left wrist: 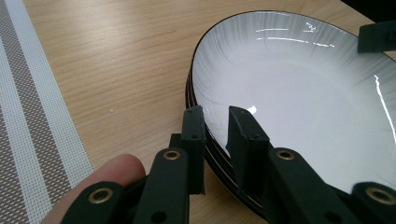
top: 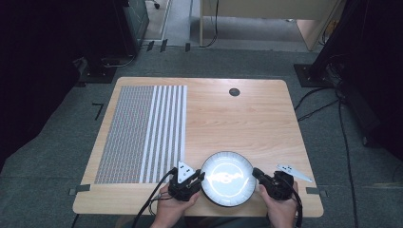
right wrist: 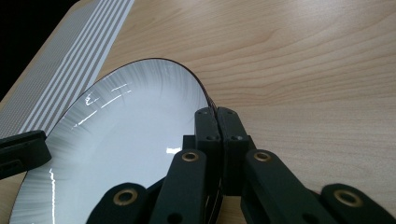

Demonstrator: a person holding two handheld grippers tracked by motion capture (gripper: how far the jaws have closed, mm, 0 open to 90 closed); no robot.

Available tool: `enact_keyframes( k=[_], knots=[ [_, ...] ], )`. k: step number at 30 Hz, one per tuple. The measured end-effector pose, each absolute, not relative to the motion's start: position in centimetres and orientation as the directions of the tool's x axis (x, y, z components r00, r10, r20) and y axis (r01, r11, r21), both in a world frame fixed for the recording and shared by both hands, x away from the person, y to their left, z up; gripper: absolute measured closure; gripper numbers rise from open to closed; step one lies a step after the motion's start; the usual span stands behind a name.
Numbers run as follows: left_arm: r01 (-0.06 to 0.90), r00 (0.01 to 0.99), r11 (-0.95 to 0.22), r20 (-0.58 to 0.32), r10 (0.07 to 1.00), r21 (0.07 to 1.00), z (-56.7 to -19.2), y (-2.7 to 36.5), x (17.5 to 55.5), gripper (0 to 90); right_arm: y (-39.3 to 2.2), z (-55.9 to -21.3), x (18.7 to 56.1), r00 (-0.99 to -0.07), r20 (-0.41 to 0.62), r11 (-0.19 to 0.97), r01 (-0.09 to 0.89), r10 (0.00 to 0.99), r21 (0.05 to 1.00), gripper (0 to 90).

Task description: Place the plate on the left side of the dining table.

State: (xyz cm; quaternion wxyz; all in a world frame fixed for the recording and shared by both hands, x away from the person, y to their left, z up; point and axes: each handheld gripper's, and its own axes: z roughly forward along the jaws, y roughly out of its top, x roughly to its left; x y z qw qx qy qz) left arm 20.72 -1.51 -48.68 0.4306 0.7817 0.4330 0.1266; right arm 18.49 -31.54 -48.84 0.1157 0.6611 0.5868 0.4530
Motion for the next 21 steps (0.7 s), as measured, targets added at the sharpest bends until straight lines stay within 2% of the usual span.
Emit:
enact_keyframes(
  k=[7,21],
  knots=[
    [0.555,0.588,-0.24,-0.172,0.79,0.796,-48.52,-1.34,20.82,71.8,-31.81,-48.53,18.32,-0.094,0.46,-0.292,0.657,0.883,0.695,89.6],
    [0.561,0.592,-0.228,-0.194,0.782,0.796,-48.26,-1.1,20.8,71.2,-32.15,-48.17,18.03,-0.099,0.447,-0.288,0.638,0.889,0.715,89.5]
  ],
)
